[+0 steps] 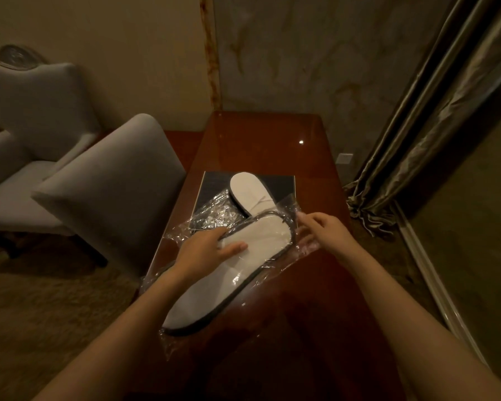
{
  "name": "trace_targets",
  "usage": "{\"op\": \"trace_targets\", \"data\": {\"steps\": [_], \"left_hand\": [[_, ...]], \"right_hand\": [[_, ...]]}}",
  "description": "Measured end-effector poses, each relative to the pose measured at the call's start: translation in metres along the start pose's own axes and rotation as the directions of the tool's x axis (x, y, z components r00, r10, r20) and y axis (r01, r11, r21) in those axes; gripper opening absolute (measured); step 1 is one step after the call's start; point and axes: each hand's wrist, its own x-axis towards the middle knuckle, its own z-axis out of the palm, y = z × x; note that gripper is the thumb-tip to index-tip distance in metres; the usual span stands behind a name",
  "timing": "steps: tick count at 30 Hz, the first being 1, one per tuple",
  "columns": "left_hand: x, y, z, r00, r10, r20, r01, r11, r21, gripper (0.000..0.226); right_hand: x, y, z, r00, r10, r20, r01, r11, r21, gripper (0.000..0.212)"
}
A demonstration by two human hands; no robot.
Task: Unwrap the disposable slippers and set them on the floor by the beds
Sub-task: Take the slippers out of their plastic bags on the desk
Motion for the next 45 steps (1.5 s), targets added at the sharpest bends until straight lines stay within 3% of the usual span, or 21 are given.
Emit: {"op": "trace_targets", "data": {"steps": [2, 5, 7, 10, 12, 14, 16, 20, 25, 27, 30, 33, 36, 40, 45], "left_hand": [[-0.001, -0.002, -0.002, 1.000, 0.008, -0.003, -0.008, 1.000, -0.025, 0.040], [-0.001, -0.001, -0.003, 1.000, 0.020, 0.009, -0.019, 0.999, -0.051, 0.036], [-0.003, 0.000, -0.003, 0.999, 0.020, 0.027, -0.019, 0.999, -0.025, 0.038], [-0.004, 0.000, -0.001, 0.998, 0.021, 0.054, -0.021, 1.000, -0.003, 0.039], [-0.003, -0.002, 0.001, 0.999, 0.031, 0.044, -0.032, 0.999, 0.010, 0.033], [-0.002, -0.003, 0.002, 0.999, 0.044, 0.018, -0.045, 0.998, 0.047, 0.031], [-0.001, -0.005, 0.003, 0.998, 0.057, 0.011, -0.058, 0.996, 0.062, 0.037], [-0.004, -0.012, 0.000, 0.997, 0.072, 0.009, -0.073, 0.995, 0.067, 0.044], [-0.009, -0.037, -0.013, 1.000, -0.016, -0.021, 0.017, 0.999, 0.035, 0.046], [-0.011, -0.045, -0.015, 0.999, -0.026, -0.023, 0.026, 1.000, -0.003, 0.042], [-0.010, -0.046, -0.013, 1.000, 0.001, 0.005, -0.001, 1.000, -0.007, 0.041], [-0.005, -0.038, -0.009, 0.996, 0.063, 0.068, -0.063, 0.998, 0.005, 0.038], [0.004, -0.030, -0.002, 0.985, 0.105, 0.137, -0.109, 0.994, 0.023, 0.032], [0.010, -0.040, 0.005, 0.982, 0.041, 0.186, -0.050, 0.998, 0.040, 0.044], [0.001, -0.077, 0.022, 0.954, -0.116, 0.276, 0.118, 0.993, 0.009, 0.030]], "right_hand": [[-0.002, 0.004, -0.007, 0.998, -0.058, -0.006, 0.058, 0.998, -0.005, 0.013], [-0.003, 0.013, -0.009, 1.000, -0.006, 0.000, 0.006, 1.000, 0.029, 0.010], [-0.002, 0.014, -0.004, 0.998, -0.002, -0.063, -0.007, 0.990, -0.141, 0.007], [-0.001, 0.005, 0.004, 0.923, -0.293, -0.251, 0.157, 0.880, -0.448, 0.023], [0.000, -0.006, 0.007, 0.911, -0.393, -0.125, 0.304, 0.845, -0.440, 0.022], [0.001, -0.014, 0.011, 0.950, -0.295, 0.099, 0.310, 0.873, -0.375, 0.024], [0.001, -0.016, 0.015, 0.949, -0.238, 0.209, 0.298, 0.894, -0.335, 0.028], [0.004, -0.019, 0.016, 0.943, -0.280, 0.179, 0.307, 0.940, -0.148, 0.022], [0.009, -0.019, -0.021, 0.975, -0.221, -0.010, 0.221, 0.971, 0.089, 0.008], [0.008, -0.016, -0.035, 0.979, -0.202, 0.022, 0.203, 0.979, -0.032, 0.008], [0.009, -0.014, -0.046, 0.955, -0.101, 0.278, 0.193, 0.924, -0.329, 0.013], [0.012, -0.023, -0.040, 0.865, 0.031, 0.500, 0.265, 0.820, -0.508, 0.018], [0.014, -0.030, -0.019, 0.775, 0.066, 0.629, 0.370, 0.759, -0.535, 0.019], [0.016, -0.028, -0.018, 0.772, 0.063, 0.633, 0.360, 0.777, -0.517, 0.027], [0.015, -0.014, -0.059, 0.855, 0.086, 0.511, 0.233, 0.817, -0.527, 0.020]]}}
